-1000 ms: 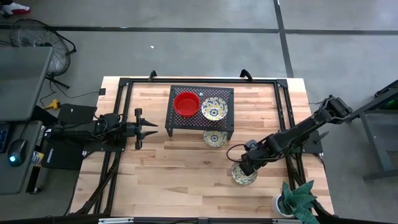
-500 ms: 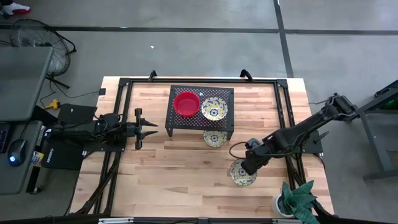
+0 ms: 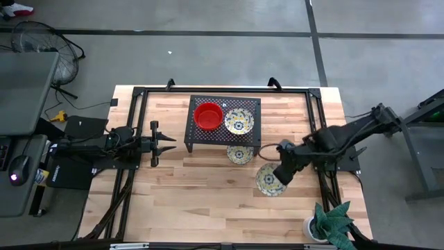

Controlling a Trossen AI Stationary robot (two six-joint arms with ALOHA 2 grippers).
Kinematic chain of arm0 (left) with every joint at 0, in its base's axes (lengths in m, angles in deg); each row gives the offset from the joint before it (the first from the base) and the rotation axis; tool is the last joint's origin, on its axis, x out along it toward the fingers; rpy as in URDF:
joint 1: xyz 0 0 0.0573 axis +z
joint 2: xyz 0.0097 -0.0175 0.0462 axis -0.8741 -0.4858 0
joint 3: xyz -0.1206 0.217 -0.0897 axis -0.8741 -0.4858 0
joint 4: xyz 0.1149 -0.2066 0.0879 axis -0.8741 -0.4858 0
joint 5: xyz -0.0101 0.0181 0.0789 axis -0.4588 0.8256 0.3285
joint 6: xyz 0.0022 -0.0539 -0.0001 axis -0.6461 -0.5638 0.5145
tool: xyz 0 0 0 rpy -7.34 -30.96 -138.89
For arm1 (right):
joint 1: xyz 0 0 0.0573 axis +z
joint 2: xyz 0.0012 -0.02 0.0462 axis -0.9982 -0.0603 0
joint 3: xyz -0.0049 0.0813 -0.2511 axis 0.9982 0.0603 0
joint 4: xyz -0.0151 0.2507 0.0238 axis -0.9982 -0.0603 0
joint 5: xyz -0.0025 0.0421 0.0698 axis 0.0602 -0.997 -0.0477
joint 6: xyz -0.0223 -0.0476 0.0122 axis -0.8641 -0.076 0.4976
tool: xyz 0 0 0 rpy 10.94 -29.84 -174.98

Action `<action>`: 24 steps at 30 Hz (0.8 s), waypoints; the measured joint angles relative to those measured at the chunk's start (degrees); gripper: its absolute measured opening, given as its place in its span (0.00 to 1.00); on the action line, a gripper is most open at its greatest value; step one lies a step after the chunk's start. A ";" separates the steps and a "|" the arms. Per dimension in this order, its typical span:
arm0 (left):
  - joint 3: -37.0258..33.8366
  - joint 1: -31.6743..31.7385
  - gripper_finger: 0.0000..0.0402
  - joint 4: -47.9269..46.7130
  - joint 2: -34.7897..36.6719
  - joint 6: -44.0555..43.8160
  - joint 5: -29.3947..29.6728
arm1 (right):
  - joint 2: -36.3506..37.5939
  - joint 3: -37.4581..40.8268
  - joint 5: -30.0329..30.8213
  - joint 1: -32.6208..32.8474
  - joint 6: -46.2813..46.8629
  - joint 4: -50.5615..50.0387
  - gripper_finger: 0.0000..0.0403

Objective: Pick & Place Mini bowls
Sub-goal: Stack the bottom white patterned bowl on the white patterned bowl on the shelf

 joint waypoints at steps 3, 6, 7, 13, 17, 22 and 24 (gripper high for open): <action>0.00 -0.01 0.28 -0.02 0.00 0.00 0.00 | 0.00 -4.66 0.38 -2.86 -5.82 -2.72 0.00; 0.00 -0.02 0.28 -0.01 0.01 0.00 0.00 | 0.00 -8.77 0.43 -6.02 -11.79 -5.46 0.00; 0.00 -0.01 0.28 -0.02 0.00 0.00 0.00 | -0.01 -10.04 0.42 -7.11 -13.78 -6.32 0.00; 0.00 -0.01 0.28 0.01 0.02 0.00 0.00 | -0.04 -15.98 0.92 -14.44 -25.40 -7.23 0.00; 0.00 0.01 0.28 -0.01 0.01 0.00 0.00 | -0.51 -18.57 1.76 -18.92 -32.12 -6.90 0.00; 0.00 -0.01 0.28 0.00 0.00 0.00 0.00 | -0.59 -19.58 0.31 -23.72 -39.12 -3.74 0.00; 0.00 0.01 0.28 0.00 0.00 0.00 0.00 | -0.59 -19.58 -1.29 -25.27 -41.54 -2.22 0.00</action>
